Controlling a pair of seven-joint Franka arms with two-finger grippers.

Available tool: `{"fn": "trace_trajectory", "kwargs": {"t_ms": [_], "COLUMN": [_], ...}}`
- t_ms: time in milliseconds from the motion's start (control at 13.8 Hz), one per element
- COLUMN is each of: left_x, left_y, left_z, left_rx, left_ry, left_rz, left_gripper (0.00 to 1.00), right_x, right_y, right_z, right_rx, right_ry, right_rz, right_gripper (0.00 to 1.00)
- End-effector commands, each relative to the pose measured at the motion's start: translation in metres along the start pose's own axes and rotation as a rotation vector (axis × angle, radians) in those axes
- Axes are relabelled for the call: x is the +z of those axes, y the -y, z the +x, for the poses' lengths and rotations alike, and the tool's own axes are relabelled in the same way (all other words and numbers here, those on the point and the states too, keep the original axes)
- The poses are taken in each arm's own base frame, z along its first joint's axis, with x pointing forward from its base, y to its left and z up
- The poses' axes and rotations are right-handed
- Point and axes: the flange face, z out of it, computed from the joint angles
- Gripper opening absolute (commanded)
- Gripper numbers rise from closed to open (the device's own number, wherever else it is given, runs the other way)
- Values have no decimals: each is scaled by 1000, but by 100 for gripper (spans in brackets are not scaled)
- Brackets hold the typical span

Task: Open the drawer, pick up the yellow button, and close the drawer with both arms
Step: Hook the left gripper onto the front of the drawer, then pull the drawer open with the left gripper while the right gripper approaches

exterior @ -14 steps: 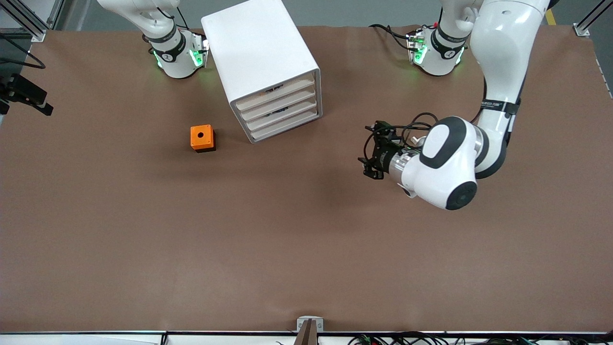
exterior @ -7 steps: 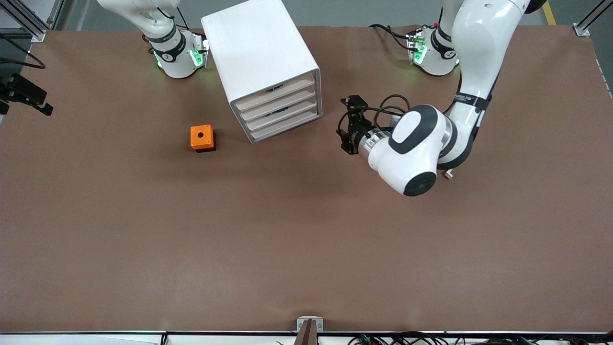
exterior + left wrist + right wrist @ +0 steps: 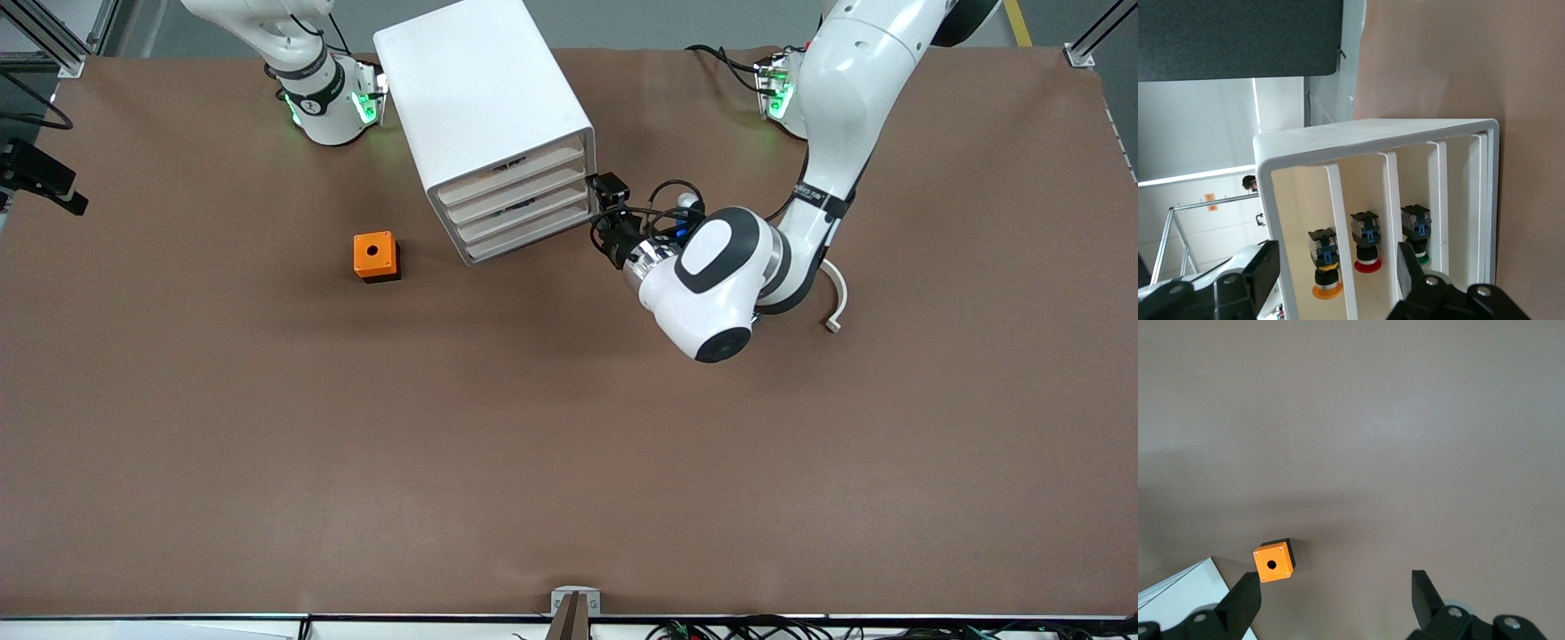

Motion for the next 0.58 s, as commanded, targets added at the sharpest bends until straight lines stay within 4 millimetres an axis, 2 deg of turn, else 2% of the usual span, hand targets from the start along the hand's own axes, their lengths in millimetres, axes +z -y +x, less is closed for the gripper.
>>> {"fn": "trace_trajectory", "kwargs": {"t_ms": [0,145,217,290,362,434,507], "left_x": [18,30,41,52,57,62,70], "left_y": [8,5,7,9,3,-2,-1], "left_z": [-17,-22,-26,-31,-30,-30,-33], "left_rx": [-2,12,31,38,30,25,28], "left_ry": [-2,-11,-20,-36,-42,-46,-57], "left_rz": [12,30,42,43,50,60,61], "left_gripper": [76,73,68,64,61,61,61], "right_x": [4,7,11,20,29,48,46], "right_y": [2,2,3,3,4,5,5], "right_z": [5,8,10,16,22,33,37], "right_rx": [-16,-17,-18,-20,-18,-20,-23], "right_ry": [8,12,16,32,46,75,66], "right_rz": [-1,-4,-8,-15,-22,-23,-24], "right_gripper": [100,100,100,100,100,100,100]}}
